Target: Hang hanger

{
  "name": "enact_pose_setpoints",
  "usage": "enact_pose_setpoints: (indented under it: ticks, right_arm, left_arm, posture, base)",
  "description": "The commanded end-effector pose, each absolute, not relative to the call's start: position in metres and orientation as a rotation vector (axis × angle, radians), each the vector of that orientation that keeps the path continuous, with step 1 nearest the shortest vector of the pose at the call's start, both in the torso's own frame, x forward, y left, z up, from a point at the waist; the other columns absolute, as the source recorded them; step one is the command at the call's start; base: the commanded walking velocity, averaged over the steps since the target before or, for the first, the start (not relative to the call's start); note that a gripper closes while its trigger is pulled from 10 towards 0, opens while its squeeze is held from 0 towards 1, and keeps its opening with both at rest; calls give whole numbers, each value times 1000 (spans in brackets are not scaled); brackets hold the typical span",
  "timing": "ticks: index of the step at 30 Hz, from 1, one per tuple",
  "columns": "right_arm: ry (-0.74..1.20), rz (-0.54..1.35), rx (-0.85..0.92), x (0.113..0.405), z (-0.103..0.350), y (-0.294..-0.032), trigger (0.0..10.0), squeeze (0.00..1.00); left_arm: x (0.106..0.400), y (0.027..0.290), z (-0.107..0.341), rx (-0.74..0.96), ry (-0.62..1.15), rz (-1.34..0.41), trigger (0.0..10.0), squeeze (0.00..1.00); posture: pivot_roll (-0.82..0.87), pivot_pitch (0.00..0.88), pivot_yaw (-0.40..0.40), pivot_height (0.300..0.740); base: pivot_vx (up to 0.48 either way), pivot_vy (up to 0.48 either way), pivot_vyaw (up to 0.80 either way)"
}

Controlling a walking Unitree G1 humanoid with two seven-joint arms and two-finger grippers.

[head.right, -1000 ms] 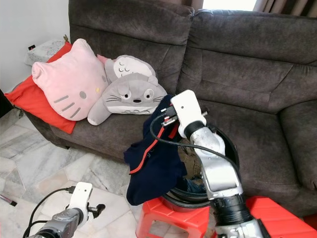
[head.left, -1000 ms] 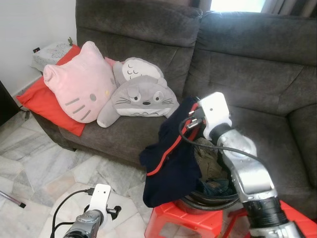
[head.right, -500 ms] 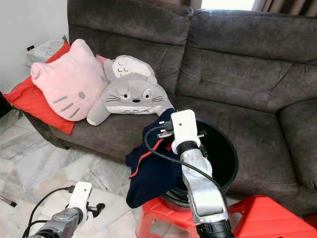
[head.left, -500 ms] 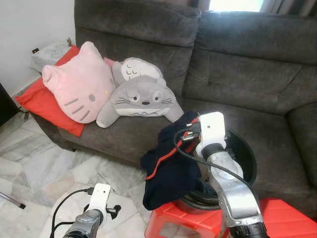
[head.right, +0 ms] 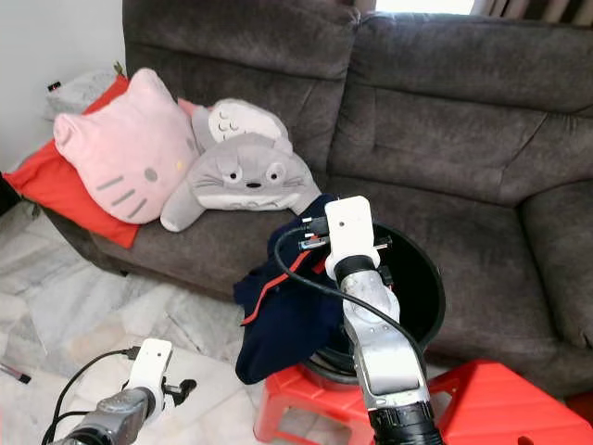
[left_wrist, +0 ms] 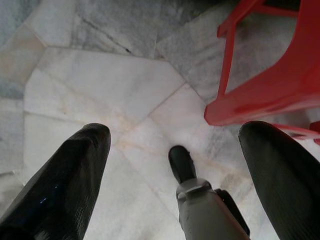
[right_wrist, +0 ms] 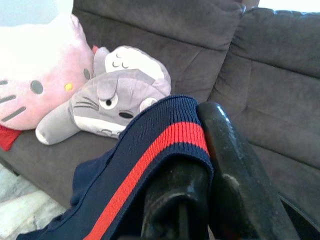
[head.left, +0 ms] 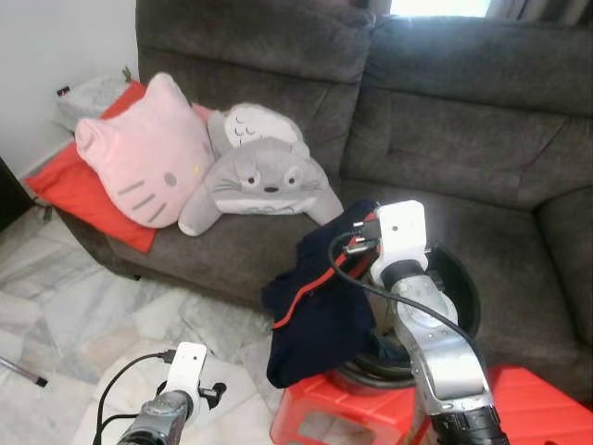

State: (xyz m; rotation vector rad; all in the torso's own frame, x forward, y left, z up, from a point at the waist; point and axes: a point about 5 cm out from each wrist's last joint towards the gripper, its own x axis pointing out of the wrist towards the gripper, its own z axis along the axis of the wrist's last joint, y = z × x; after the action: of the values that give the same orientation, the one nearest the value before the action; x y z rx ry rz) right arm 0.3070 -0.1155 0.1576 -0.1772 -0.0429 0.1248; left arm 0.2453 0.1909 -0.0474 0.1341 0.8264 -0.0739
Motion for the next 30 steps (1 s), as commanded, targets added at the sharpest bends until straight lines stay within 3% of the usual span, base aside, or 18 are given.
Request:
enact_pose_setpoints:
  ticks: [1, 30]
  right_arm:
    - [-49, 123, -179, 308, 160, -114, 10000, 0]
    - [-101, 131, -188, 314, 170, -112, 10000, 0]
  left_arm:
    - [244, 192, -48, 142, 829, -78, 10000, 0]
    - [244, 191, -48, 142, 827, -79, 10000, 0]
  posture:
    - [-115, 0, -17, 740]
    - [-113, 0, -21, 740]
  base:
    - [-281, 0, 0]
    - [-306, 0, 0]
